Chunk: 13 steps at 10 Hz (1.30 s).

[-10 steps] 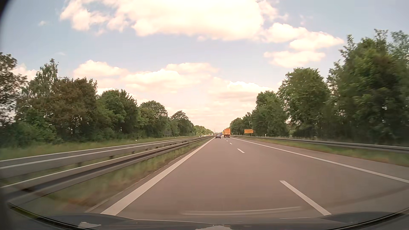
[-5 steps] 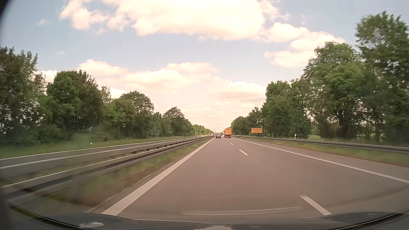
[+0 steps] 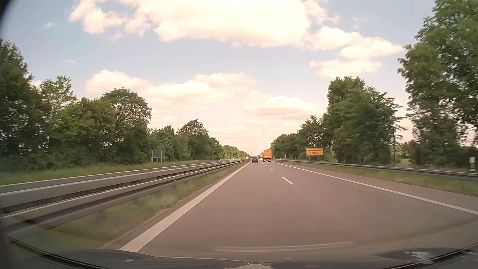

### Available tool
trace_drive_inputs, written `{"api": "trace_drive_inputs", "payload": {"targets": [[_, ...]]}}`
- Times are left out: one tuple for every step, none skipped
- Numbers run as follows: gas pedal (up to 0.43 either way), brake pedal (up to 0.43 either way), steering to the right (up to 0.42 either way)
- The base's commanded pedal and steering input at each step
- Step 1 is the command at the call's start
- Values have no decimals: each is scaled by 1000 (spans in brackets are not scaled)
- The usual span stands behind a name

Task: Follow the waypoints while adhering to traffic rules and regulations

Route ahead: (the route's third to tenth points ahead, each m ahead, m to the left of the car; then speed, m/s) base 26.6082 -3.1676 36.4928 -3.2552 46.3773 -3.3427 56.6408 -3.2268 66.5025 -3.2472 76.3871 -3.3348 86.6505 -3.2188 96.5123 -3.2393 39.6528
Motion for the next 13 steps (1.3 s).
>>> {"api": "trace_drive_inputs", "payload": {"targets": [[358,12,-1],[358,12,0],[350,6,0],[339,12,-1],[319,12,-1],[287,12,-1],[280,12,-2],[280,12,-2],[260,12,-2],[240,6,-2],[240,12,-2],[240,12,-2],[240,12,-2]]}}
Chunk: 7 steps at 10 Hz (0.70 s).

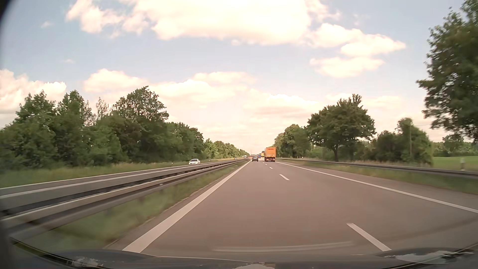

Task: Follow the waypoints while adhering to traffic rules and regulations

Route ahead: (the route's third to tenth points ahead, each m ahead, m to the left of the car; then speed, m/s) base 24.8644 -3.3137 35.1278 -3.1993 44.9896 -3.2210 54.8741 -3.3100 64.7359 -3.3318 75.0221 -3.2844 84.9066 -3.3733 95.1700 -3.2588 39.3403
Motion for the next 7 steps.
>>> {"api": "trace_drive_inputs", "payload": {"targets": [[209,12,-2],[197,12,-2],[197,12,-1],[197,12,-1],[197,12,0],[197,12,0],[197,12,0]]}}
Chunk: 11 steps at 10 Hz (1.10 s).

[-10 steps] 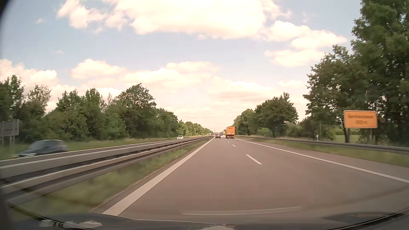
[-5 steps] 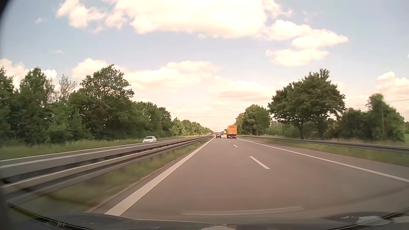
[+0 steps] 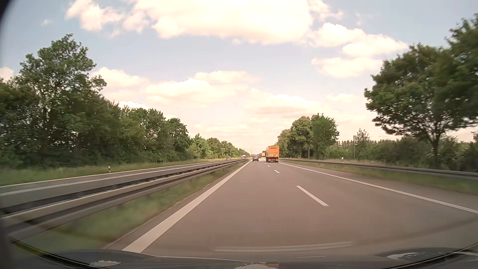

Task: Follow the waypoints while adhering to traffic rules and regulations

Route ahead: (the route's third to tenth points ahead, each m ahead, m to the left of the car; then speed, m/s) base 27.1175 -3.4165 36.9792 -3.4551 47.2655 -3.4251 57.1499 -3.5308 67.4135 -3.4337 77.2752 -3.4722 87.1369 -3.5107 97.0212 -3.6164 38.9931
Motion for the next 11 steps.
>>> {"api": "trace_drive_inputs", "payload": {"targets": [[197,12,0],[197,12,0],[197,12,0],[197,12,-3],[228,12,-3],[240,12,-3],[248,12,-3],[299,12,-3],[311,12,-2],[311,12,-2],[311,12,-1]]}}
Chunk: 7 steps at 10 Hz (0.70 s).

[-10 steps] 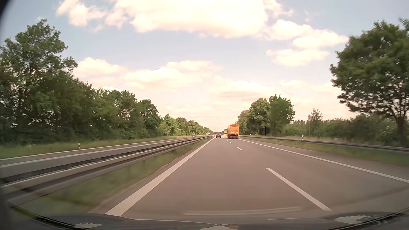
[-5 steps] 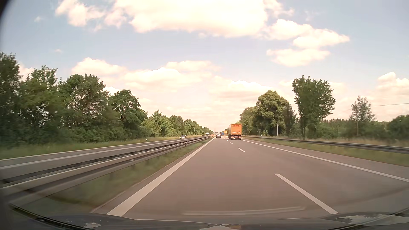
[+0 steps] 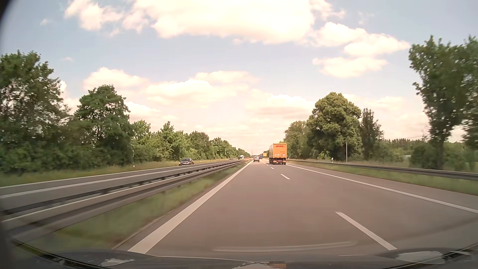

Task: Follow the waypoints while adhering to traffic rules and regulations

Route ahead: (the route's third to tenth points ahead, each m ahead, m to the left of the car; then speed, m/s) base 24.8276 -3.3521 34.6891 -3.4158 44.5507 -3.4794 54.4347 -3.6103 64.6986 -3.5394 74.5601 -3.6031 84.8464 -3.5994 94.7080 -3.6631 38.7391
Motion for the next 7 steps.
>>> {"api": "trace_drive_inputs", "payload": {"targets": [[311,12,-1],[311,12,-1],[311,12,-1],[311,12,-1],[311,6,-1],[311,12,-1],[311,12,-1]]}}
